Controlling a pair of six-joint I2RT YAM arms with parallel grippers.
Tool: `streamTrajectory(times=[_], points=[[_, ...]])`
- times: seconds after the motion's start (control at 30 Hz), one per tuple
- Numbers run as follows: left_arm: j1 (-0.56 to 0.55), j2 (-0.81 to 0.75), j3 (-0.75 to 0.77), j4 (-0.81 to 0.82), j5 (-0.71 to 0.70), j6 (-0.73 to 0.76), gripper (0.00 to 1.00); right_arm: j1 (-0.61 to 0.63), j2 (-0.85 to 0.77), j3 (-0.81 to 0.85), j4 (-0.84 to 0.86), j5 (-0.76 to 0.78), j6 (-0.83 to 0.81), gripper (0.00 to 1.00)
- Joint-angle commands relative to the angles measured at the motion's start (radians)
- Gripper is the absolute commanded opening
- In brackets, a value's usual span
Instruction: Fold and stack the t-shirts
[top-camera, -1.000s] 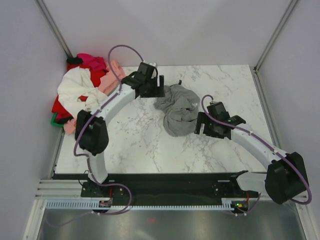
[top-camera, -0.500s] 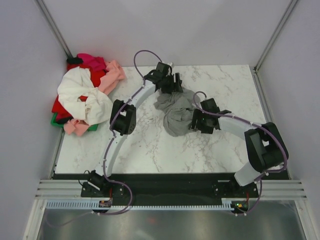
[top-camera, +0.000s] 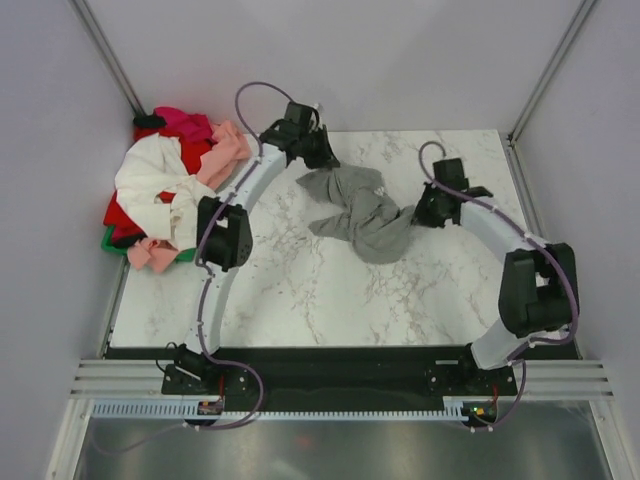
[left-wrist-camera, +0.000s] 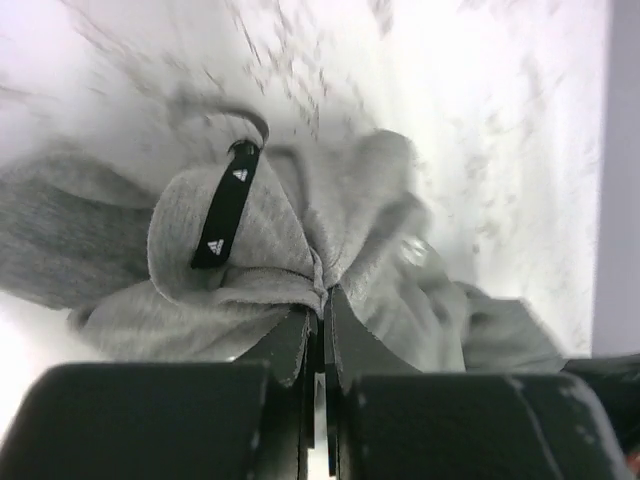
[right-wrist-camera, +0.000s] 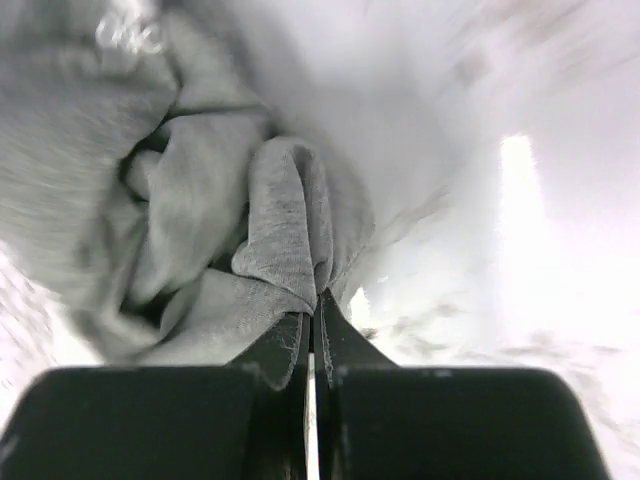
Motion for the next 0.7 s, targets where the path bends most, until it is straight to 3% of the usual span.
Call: streamTrajectory(times=[0.0,0.13,0.23,0.33,0.37,0.43,0.47,0.53,0.6,0.67], points=[[0.079,-0.350,0.003,-0.038,-0.065,-0.011,0.02,-0.110,-0.189,0.190,-0.178,0.109,-0.061,0.00],[0.131,-0.623,-0.088,-0.105,-0.114,-0.002,0.02,-0.132,-0.294,0.365,-0.361,0.188,-0.072,0.00],[0.131,-0.816,-0.215,-0.145,-0.177,0.030,0.02,-0.132,-0.380,0.388,-0.436,0.251,-0.048,0.00],[0.131,-0.995,-0.480,-0.141,-0.267,0.041,0.02,-0.132,-0.479,0.307,-0.453,0.328,-0.021,0.00],[0.131,-1.118,-0.645,-0.135,-0.293,0.047,0.02,-0.132,-0.524,0.270,-0.452,0.333,-0.018,0.00],[0.133,-1.226,-0.824,-0.116,-0.370,0.035,0.16,-0.132,-0.550,0.154,-0.449,0.325,-0.009,0.02],[0.134,-1.333,-0.999,-0.115,-0.386,0.003,0.25,-0.132,-0.565,0.117,-0.450,0.319,-0.006,0.05],[0.134,-1.429,-1.169,-0.112,-0.390,-0.040,0.61,-0.132,-0.594,0.014,-0.443,0.301,0.005,0.44],[0.140,-1.565,-1.381,-0.134,-0.392,-0.122,0.94,-0.132,-0.622,-0.037,-0.424,0.284,0.002,0.97],[0.148,-1.659,-1.541,-0.164,-0.404,-0.207,1.00,-0.132,-0.659,-0.069,-0.423,0.285,0.000,0.98]])
